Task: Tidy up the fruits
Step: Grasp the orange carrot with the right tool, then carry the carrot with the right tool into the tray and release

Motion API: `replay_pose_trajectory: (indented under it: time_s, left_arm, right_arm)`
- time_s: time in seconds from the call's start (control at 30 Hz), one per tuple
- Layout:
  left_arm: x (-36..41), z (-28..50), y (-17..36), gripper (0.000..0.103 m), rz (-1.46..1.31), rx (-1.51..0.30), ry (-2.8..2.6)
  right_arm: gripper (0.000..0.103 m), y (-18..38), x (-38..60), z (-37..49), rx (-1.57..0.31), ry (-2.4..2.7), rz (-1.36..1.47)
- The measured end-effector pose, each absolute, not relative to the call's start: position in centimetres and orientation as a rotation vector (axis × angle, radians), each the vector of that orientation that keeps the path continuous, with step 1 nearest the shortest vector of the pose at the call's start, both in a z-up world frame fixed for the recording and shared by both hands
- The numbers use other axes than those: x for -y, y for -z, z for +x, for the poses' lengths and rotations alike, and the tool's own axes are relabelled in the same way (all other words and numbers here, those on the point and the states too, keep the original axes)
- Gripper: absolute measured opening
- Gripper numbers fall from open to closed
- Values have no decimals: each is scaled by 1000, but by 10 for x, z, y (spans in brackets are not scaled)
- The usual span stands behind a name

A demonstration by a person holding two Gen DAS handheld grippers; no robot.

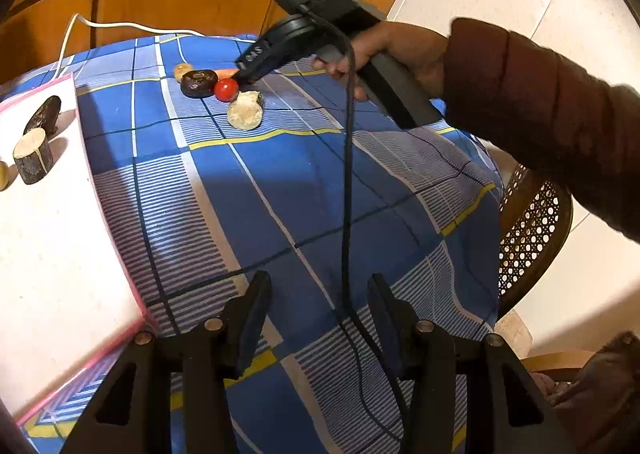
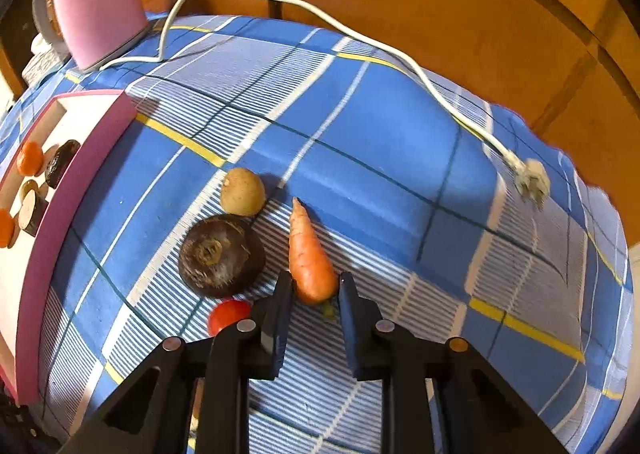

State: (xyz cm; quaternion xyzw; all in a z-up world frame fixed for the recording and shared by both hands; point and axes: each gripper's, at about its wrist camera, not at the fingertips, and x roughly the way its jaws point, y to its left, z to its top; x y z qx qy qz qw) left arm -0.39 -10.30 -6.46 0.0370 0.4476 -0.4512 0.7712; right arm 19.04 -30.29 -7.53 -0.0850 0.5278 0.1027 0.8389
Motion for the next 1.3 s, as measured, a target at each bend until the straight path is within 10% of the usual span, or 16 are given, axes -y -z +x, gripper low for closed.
replay_pose_trajectory:
  time_s: [0.77,0.97,1.3]
  left_arm:
    - [91,-12,52,50,61,-919,912]
    - [40,-19,-17,51,-64,-640,703]
    - [-75,20,-11,60,-322,-699,95]
  right_arm:
    - [22,77,335,117,-1201,-22,-177]
    - [22,75,330,104,-1179,-5,-169]
    - [22,75,330,104,-1174,-11,-173]
